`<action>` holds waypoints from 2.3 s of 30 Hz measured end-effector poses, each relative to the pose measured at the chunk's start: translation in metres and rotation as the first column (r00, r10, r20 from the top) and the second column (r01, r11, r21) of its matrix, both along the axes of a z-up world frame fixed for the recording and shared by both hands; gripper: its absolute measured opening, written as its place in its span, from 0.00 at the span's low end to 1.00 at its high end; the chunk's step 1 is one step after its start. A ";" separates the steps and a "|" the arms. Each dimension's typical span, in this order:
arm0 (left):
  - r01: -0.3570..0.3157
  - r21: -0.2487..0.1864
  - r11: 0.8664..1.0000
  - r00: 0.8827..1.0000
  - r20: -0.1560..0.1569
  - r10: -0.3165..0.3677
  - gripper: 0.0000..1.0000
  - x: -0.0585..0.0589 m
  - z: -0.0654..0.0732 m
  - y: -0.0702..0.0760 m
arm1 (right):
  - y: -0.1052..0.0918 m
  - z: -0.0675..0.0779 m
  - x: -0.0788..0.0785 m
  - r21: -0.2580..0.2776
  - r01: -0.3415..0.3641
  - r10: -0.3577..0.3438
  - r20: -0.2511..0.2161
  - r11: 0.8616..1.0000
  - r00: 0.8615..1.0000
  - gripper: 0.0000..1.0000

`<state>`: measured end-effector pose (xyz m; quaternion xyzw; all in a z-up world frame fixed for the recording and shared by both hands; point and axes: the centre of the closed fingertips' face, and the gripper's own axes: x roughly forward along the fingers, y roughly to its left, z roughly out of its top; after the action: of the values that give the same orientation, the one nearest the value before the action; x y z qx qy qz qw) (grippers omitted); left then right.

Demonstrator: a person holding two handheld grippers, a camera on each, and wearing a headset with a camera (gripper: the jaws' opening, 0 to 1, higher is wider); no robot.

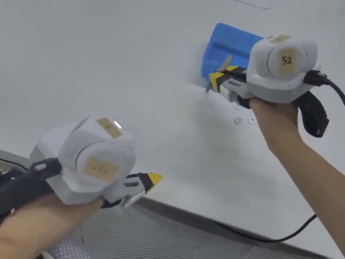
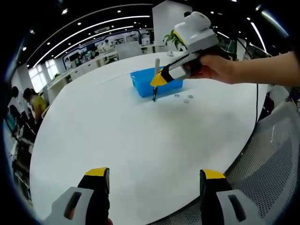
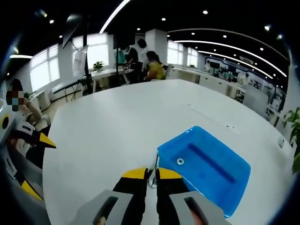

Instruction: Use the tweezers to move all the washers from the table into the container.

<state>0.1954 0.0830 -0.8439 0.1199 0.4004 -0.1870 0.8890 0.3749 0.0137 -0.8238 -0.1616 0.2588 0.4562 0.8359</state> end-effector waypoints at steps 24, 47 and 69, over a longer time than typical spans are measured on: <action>0.004 0.007 1.000 1.000 -0.003 -0.003 0.79 0.000 -0.001 0.000 | -0.015 0.001 -0.017 -0.053 -0.028 0.023 -0.105 0.998 0.994 0.00; 0.005 0.011 1.000 1.000 0.005 -0.005 0.76 0.000 0.001 0.000 | -0.081 -0.011 -0.107 -0.314 -0.210 0.107 -0.316 0.926 0.943 0.00; 0.003 0.012 1.000 1.000 0.000 -0.003 0.75 0.000 0.000 0.001 | -0.055 -0.004 -0.088 -0.331 -0.235 0.140 -0.288 0.914 0.947 0.00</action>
<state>0.1950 0.0842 -0.8436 0.1261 0.4012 -0.1858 0.8881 0.2865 -0.0418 -0.8278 -0.2756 0.4279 0.4968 0.7030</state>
